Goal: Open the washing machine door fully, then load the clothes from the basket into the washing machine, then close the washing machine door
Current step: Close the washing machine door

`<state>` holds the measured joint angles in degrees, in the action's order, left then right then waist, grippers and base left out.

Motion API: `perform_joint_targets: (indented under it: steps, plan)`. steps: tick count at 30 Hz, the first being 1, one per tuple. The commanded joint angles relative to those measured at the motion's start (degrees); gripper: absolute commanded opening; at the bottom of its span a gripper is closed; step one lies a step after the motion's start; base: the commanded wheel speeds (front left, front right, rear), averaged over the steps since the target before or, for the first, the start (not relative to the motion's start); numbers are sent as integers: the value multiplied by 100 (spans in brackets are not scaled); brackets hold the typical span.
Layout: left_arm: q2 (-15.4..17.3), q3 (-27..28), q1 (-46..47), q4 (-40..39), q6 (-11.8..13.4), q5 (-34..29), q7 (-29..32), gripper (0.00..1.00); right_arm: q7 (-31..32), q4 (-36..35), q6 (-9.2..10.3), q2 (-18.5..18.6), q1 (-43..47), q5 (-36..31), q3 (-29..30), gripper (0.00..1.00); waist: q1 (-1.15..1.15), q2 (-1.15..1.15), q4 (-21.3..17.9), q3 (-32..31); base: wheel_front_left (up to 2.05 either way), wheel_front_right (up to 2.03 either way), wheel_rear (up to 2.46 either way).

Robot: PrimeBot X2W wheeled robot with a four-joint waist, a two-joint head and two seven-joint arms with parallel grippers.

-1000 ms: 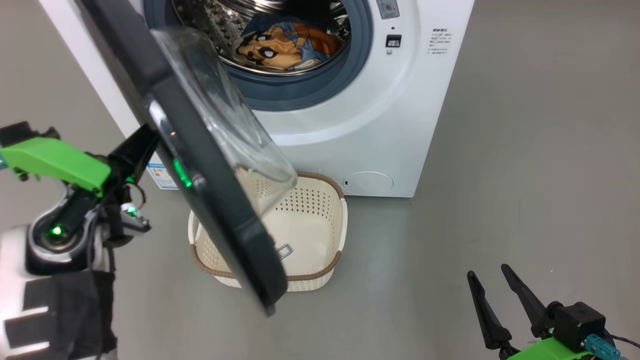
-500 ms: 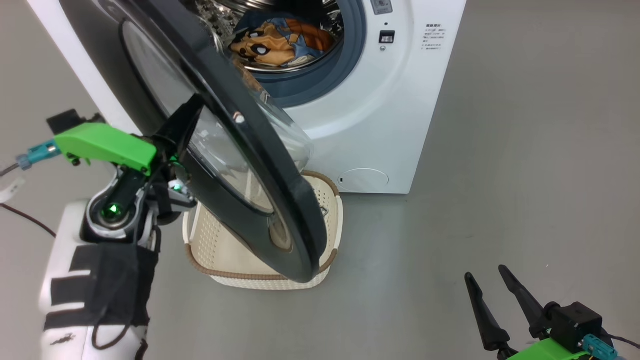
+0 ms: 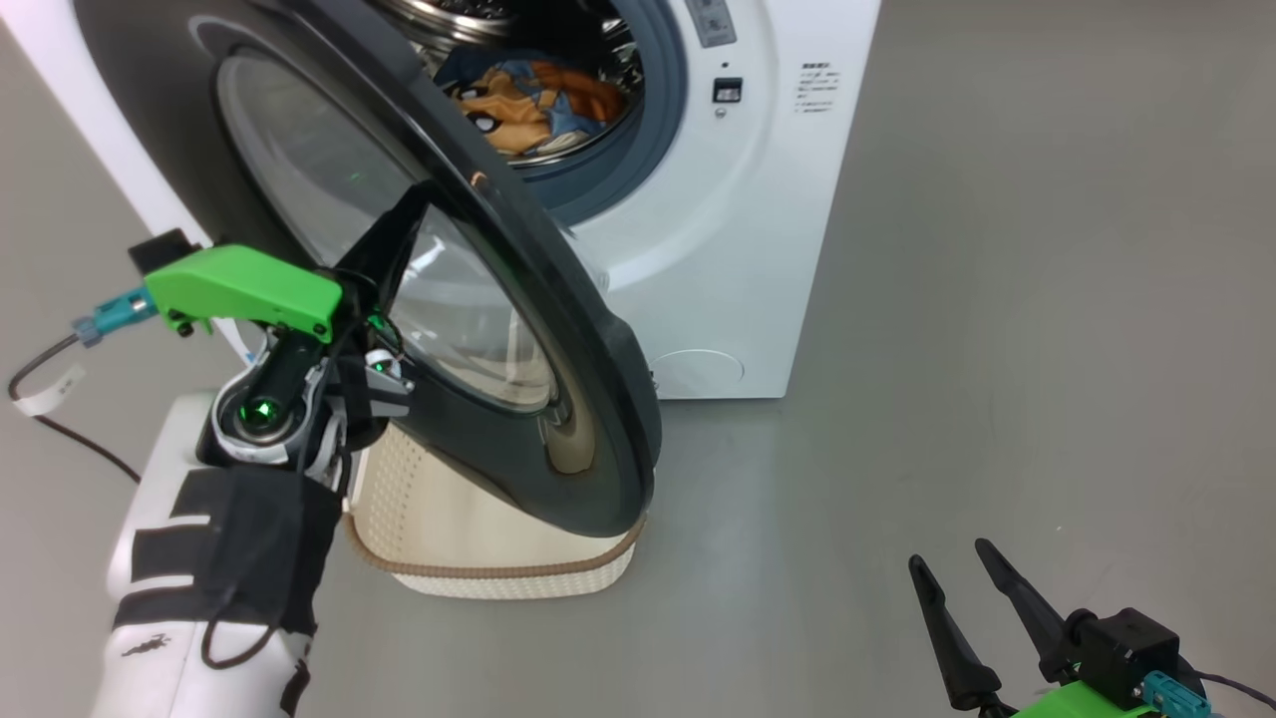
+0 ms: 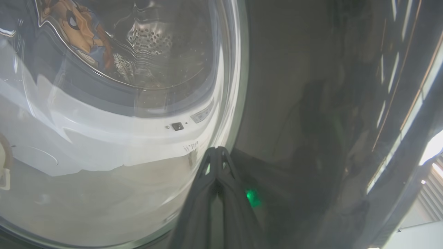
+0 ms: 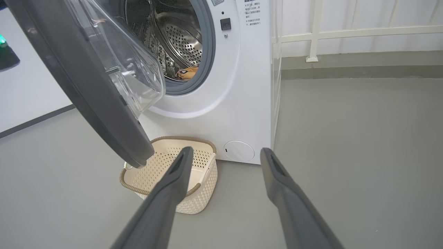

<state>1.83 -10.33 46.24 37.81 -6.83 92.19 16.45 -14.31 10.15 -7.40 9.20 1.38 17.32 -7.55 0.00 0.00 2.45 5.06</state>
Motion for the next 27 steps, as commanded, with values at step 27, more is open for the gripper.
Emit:
perform_joint_targets:
  steps: [27]
  plan:
    - [1057,-660,-781,-1081,-65,-1504,-1174,20,-69,-160,-9,-46,138,-87,62,100,0,0,-155,-308,0,0,0]
